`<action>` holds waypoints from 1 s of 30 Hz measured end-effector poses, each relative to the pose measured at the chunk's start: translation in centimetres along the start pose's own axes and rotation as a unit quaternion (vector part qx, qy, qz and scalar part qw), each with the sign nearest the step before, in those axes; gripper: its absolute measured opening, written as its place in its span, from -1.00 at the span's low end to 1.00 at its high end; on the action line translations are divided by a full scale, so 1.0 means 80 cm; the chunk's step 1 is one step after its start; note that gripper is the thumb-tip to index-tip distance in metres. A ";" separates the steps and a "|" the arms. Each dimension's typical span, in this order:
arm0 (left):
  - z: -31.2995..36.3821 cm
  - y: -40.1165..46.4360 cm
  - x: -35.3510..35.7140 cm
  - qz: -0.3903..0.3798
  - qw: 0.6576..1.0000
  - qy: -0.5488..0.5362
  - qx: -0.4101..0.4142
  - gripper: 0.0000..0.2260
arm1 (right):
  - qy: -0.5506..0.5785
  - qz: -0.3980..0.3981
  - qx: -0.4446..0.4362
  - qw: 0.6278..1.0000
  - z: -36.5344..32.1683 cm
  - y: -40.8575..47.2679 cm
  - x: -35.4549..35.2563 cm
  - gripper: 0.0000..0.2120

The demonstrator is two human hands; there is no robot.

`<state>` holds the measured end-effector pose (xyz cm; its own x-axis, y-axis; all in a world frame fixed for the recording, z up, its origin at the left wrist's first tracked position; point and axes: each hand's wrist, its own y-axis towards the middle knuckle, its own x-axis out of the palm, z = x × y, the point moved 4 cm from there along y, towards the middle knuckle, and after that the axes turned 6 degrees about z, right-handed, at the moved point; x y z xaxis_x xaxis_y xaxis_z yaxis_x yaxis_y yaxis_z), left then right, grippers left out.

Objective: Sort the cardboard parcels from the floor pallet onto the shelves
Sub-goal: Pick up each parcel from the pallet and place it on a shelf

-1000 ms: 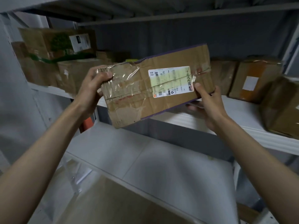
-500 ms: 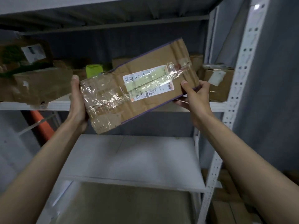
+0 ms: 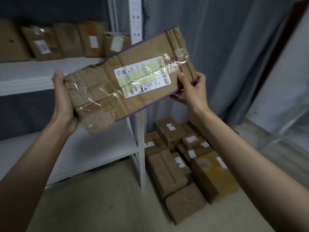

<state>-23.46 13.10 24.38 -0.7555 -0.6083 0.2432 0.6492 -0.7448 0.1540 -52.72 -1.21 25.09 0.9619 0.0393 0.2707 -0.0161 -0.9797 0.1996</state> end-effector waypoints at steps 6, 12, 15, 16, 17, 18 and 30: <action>-0.046 -0.018 0.140 -0.102 0.994 0.010 -0.025 -0.37 | -0.011 0.085 -0.001 0.996 -0.013 0.030 -0.146 -0.60; -0.098 -0.030 0.282 -0.138 0.990 0.013 -0.032 -0.49 | -0.022 0.138 0.011 0.990 -0.020 0.073 -0.293 -0.64; -0.134 -0.045 0.360 -0.176 0.983 0.034 -0.030 -0.52 | -0.056 0.163 0.025 0.985 -0.024 0.101 -0.372 -0.59; -0.148 -0.048 0.382 -0.182 0.982 0.043 -0.032 -0.44 | -0.067 0.169 0.028 0.983 -0.024 0.110 -0.396 -0.58; -0.162 -0.052 0.406 -0.183 0.981 0.052 -0.037 -0.37 | -0.074 0.173 0.031 0.982 -0.023 0.120 -0.420 -0.56; -0.176 -0.056 0.428 -0.179 0.981 0.060 -0.040 -0.34 | -0.079 0.173 0.034 0.981 -0.021 0.129 -0.442 -0.55; -0.301 -0.058 0.569 -0.147 0.974 0.121 -0.124 -0.43 | -0.144 0.088 0.155 0.973 0.061 0.222 -0.601 -0.53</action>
<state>-62.97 -17.69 11.67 -0.9237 -0.3828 -0.0147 0.3829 -0.9218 -0.0605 -97.90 -21.43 11.06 0.9891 -0.1468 -0.0101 -0.1468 -0.9803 -0.1320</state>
